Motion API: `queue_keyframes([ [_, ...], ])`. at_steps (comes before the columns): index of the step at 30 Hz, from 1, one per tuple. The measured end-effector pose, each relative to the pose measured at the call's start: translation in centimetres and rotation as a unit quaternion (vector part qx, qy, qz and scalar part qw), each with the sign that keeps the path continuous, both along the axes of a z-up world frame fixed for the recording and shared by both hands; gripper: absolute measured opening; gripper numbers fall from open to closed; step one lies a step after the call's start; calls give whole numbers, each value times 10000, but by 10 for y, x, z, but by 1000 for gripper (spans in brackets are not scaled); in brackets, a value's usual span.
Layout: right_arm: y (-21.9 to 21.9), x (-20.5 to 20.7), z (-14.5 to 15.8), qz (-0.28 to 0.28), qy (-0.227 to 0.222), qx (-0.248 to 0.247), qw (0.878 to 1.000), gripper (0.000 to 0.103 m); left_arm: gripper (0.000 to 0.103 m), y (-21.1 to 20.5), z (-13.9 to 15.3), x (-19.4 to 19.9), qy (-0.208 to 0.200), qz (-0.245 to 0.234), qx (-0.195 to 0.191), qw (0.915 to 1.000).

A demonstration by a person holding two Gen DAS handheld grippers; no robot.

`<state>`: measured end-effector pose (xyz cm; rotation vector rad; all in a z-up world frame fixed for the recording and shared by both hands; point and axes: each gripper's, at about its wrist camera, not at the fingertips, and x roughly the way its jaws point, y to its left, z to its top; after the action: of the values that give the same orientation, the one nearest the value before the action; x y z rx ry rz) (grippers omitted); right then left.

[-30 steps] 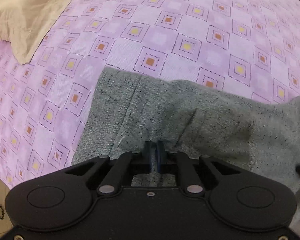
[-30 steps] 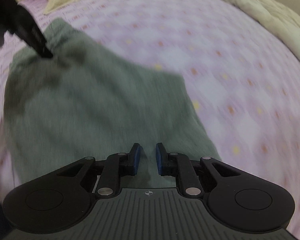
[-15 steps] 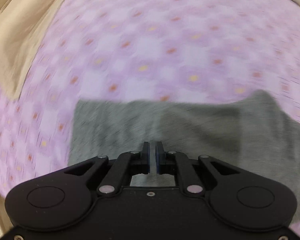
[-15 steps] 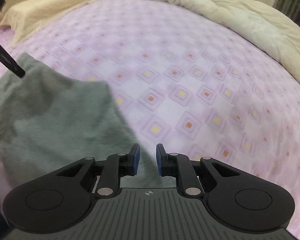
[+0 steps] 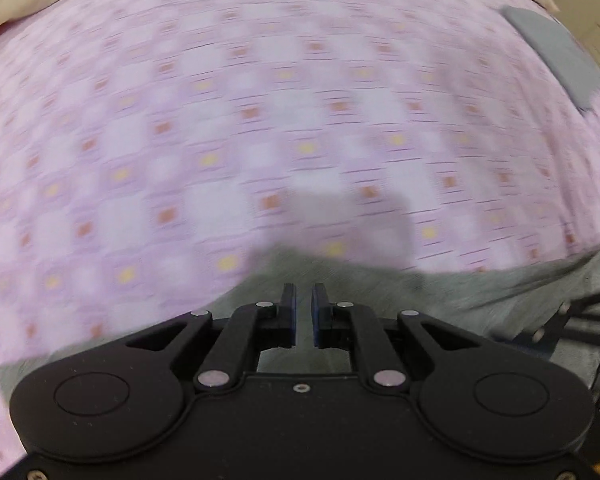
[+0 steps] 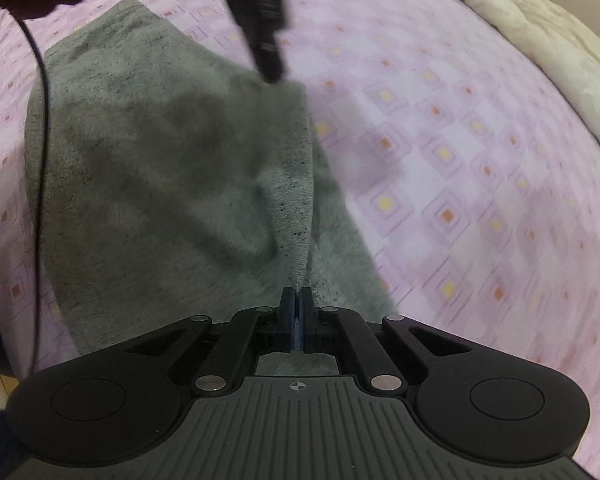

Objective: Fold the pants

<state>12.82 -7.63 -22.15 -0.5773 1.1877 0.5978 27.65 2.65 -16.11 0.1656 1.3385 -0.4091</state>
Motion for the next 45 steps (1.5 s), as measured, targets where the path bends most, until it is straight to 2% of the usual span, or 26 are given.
queue_keyframes([
  [3,-1,-6,-1,-340,106,122,9993,2,19,-23,-10,1,62,-306,-152,9994],
  [5,1,-7,-3,-397,85,118,9991,2,27,-34,-17,-1,134,-406,-104,9990],
  [8,-1,-6,1,-517,64,183,9985,2,26,-36,-46,5,193,-274,324,9989],
  [10,-3,-5,5,-621,39,236,9978,2,26,-31,-49,10,75,-154,118,9998],
  [11,-4,-5,7,-677,-51,203,9975,2,26,-31,-49,13,101,-137,122,9998],
  [13,-8,-10,13,-884,-550,-4,9946,3,26,-29,-47,20,92,-35,91,9999],
  [16,-20,-13,23,-1453,-1014,75,9841,3,26,-20,-44,35,-10,334,225,9992],
  [19,-28,-14,19,-1833,-1067,44,9772,3,26,1,-28,43,-233,1020,171,9944],
  [22,-39,-6,5,-2235,-891,41,9706,3,26,14,-7,32,-579,1305,118,9897],
  [24,-49,0,-6,-2490,-869,-125,9645,3,26,15,-2,16,-642,1260,90,9899],
  [26,-65,10,-20,-2966,-714,-413,9514,3,26,9,-3,2,-625,1121,109,9917],
  [28,-83,11,-18,-3375,-841,-314,9370,3,26,2,-8,-16,-574,963,160,9936],
  [30,-100,10,-19,-3626,-961,-600,9250,3,26,-7,-12,-31,-504,893,145,9946],
  [32,-122,3,-19,-3868,-976,-623,9149,3,26,-19,-16,-38,-423,796,83,9959],
  [36,-156,-18,-13,-4036,-1019,-717,9064,3,26,-47,-30,-45,-498,709,272,9959],
  [39,-183,-32,-16,-4087,-950,-635,9055,3,27,-51,-48,-29,-458,1054,626,9914],
  [41,-201,-47,-7,-4134,-1005,-497,9036,4,27,-58,-48,-23,-601,1189,732,9884],
  [43,-222,-61,9,-4237,-1236,-185,8971,8,27,-68,-48,-18,-603,1147,1001,9865],
  [45,-249,-79,24,-4462,-1384,-65,8841,19,27,-72,-43,-16,-588,1260,1133,9838],
])
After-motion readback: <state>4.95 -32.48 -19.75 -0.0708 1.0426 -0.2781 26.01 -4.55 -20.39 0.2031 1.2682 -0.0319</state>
